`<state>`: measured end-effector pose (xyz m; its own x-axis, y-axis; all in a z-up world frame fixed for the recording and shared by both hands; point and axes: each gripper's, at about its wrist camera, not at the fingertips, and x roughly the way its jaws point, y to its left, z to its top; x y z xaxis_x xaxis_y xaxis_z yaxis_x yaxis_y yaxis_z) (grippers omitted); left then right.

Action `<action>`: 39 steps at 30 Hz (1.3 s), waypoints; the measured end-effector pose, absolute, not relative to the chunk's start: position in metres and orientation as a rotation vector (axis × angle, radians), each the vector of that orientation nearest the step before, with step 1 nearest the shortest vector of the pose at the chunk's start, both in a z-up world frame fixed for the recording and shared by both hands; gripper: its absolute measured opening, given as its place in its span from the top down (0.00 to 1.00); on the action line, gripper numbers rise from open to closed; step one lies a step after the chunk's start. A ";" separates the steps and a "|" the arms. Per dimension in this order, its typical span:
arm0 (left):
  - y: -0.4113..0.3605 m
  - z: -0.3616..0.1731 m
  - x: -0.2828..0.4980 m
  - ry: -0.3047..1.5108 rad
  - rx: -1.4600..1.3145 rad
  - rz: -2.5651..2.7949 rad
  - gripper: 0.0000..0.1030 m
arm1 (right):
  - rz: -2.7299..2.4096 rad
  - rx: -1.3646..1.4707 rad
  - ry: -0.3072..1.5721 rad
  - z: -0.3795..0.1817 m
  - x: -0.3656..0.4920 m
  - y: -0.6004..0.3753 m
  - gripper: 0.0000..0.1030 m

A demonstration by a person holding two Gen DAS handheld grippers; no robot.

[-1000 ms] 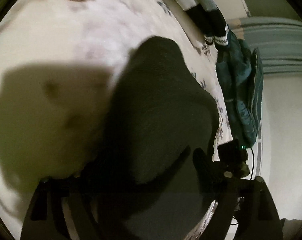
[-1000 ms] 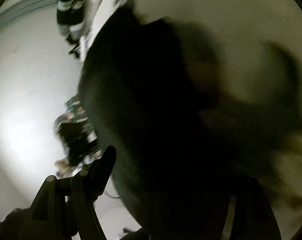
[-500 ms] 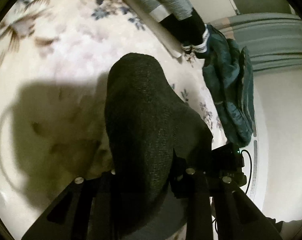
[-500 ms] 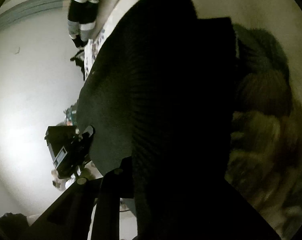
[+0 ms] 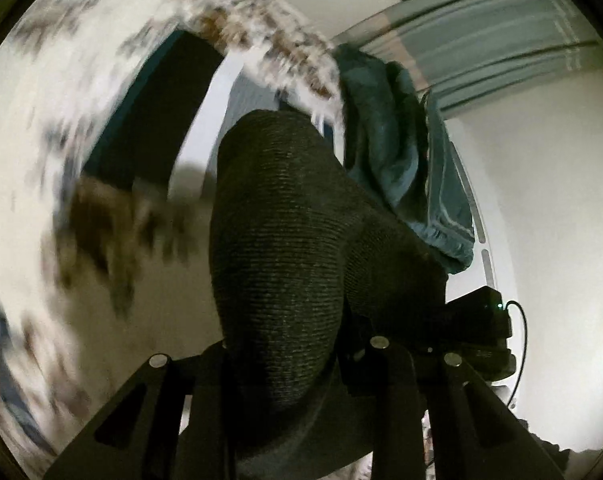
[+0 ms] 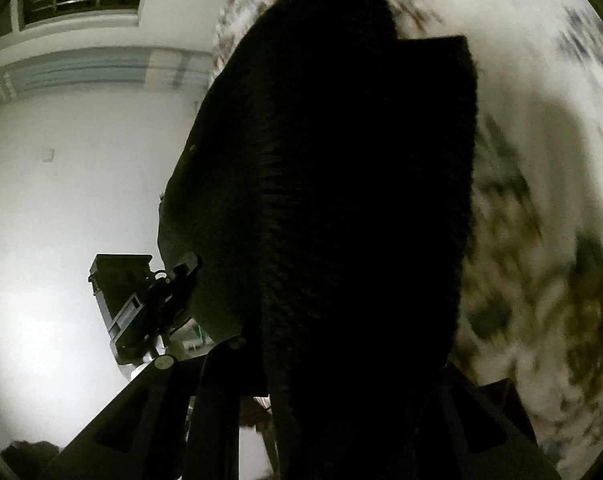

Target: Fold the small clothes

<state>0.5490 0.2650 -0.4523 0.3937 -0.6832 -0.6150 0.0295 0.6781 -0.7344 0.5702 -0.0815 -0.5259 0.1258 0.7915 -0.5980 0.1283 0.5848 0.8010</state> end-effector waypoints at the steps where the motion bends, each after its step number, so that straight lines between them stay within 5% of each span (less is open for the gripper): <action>1: 0.269 -0.447 0.565 1.079 -0.698 -0.508 0.77 | 0.574 0.865 1.371 -0.521 0.588 -0.076 0.81; 15: 0.315 -0.487 0.751 1.146 -0.508 -0.400 0.76 | 0.478 0.803 1.393 -0.567 0.790 -0.020 0.81; 19: 0.314 -0.499 0.762 1.204 -0.460 -0.353 0.68 | 0.453 0.739 1.435 -0.570 0.814 0.006 0.81; 24: 0.309 -0.490 0.756 1.192 -0.354 -0.250 0.52 | 0.356 0.556 1.463 -0.549 0.814 0.017 0.62; 27: 0.309 -0.482 0.747 1.158 -0.299 -0.178 0.11 | 0.255 0.453 1.448 -0.527 0.813 0.024 0.40; 30: 0.317 -0.470 0.739 1.133 -0.302 -0.126 0.00 | 0.146 0.320 1.415 -0.498 0.795 0.029 0.23; 32: 0.317 -0.454 0.727 1.094 -0.270 -0.076 0.00 | 0.085 0.221 1.376 -0.481 0.764 0.011 0.00; 39: 0.287 -0.400 0.660 1.008 -0.139 0.024 0.00 | -0.126 -0.012 1.226 -0.407 0.665 0.014 0.00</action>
